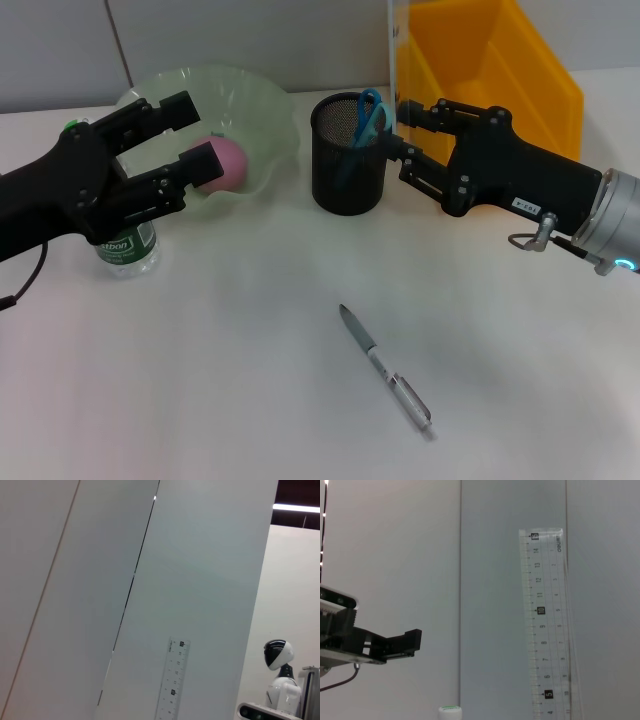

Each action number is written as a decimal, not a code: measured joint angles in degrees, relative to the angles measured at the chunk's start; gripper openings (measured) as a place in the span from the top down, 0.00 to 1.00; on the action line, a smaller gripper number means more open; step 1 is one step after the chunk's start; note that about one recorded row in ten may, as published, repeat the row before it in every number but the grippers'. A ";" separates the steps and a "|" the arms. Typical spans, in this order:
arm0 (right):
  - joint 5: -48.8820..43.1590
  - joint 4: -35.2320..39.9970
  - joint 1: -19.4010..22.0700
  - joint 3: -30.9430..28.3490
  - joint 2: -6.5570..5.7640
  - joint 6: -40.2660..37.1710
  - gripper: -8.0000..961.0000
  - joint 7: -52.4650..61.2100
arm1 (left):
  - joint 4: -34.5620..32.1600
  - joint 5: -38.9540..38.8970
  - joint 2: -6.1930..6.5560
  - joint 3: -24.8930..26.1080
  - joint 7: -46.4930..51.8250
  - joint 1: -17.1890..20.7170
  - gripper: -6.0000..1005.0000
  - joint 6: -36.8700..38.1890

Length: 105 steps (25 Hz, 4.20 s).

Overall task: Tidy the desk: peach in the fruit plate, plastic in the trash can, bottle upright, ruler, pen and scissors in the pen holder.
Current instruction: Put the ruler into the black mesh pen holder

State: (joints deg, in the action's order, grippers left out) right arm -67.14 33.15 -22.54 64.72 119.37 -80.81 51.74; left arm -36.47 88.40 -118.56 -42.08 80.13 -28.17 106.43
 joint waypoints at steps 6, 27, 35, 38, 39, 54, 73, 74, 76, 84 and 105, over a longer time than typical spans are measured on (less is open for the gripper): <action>2.10 -0.40 -0.16 0.46 0.02 -0.11 0.60 1.15 | -0.29 0.00 0.05 -0.05 0.01 0.14 0.20 0.14; -0.13 18.42 3.56 -2.50 -0.17 9.46 0.60 -0.17 | -0.18 0.02 0.18 0.12 -0.47 0.87 0.20 0.62; -2.12 26.91 4.38 -4.85 -0.12 15.97 0.60 -15.83 | -0.08 -0.32 0.10 0.16 -0.50 1.33 0.20 0.59; -2.10 27.97 4.29 -3.97 0.04 18.77 0.60 -22.21 | -0.10 -0.38 0.09 0.16 -0.51 1.33 0.20 0.55; -2.02 28.39 4.24 -3.47 0.13 19.91 0.60 -24.60 | -0.10 -0.41 0.08 0.16 -0.50 1.32 0.20 0.55; 9.04 27.57 3.95 4.53 -0.10 28.55 0.60 -78.04 | -0.07 -2.45 0.17 0.18 -3.08 1.74 0.20 0.47; 9.39 26.37 2.32 6.43 -0.18 30.40 0.60 -126.06 | 3.19 -2.84 -0.09 -0.37 -10.91 3.73 0.20 1.56; 9.17 25.99 1.94 6.36 -0.22 30.71 0.60 -127.56 | 3.69 -2.86 -0.10 -0.37 -11.35 3.76 0.20 1.68; 8.25 25.09 1.00 6.26 -0.30 31.43 0.60 -130.06 | 4.13 -2.87 -0.10 -0.39 -11.72 3.76 0.20 1.77; 0.51 21.20 -3.57 6.42 -0.33 36.44 0.60 -131.46 | 6.85 -2.89 -0.09 -0.49 -14.70 4.61 0.20 2.48; -5.25 16.64 -8.05 8.90 0.15 40.03 0.60 -132.50 | 7.73 -4.97 0.08 -0.21 -16.01 5.52 0.20 3.84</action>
State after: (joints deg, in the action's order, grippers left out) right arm -72.39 49.79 -30.59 73.62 119.53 -40.78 -80.77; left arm -28.74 83.43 -118.48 -42.29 64.12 -22.65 110.27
